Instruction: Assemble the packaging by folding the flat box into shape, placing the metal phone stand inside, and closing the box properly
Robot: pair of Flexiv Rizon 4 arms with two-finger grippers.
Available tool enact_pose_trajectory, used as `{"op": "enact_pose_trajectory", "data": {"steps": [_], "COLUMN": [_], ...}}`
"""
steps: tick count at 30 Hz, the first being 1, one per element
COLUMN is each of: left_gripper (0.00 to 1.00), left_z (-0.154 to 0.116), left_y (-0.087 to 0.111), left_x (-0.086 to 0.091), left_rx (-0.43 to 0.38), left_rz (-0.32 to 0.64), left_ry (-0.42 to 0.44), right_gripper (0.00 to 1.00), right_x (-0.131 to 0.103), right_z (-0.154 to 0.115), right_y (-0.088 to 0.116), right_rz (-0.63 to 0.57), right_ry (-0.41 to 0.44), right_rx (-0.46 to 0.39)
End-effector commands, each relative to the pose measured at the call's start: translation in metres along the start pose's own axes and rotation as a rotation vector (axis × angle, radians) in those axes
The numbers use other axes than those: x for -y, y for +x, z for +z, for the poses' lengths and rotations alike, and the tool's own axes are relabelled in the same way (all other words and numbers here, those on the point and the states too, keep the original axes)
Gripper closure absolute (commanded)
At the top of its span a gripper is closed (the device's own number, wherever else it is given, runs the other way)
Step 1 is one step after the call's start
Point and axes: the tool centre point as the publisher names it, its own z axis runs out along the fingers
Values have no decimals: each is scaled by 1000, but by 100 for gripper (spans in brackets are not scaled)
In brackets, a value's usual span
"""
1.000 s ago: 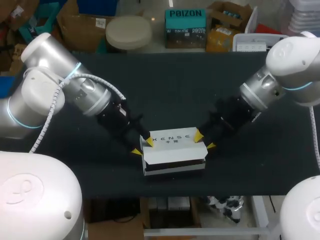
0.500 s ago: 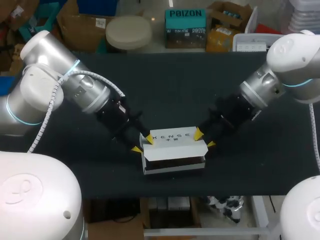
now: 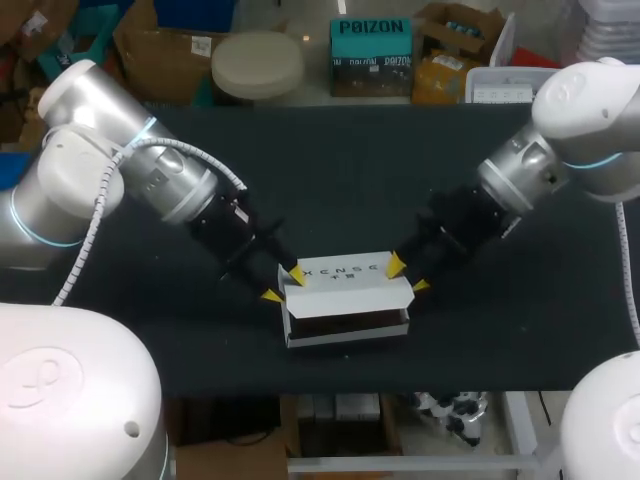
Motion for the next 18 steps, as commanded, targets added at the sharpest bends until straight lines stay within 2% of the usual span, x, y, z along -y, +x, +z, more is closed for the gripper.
{"op": "enact_pose_trajectory", "data": {"steps": [1, 18], "left_gripper": [55, 56], "left_z": [0, -2], "left_y": [3, 2], "left_x": [2, 3], "left_rx": [4, -9], "left_rz": [-2, -18], "left_ry": [-6, -16], "right_gripper": [51, 51], "right_x": [-3, -5], "right_z": [1, -1], "right_y": [4, 10], "right_rz": [1, 2], "right_ry": [10, 17], "right_rx": [-1, -3]}}
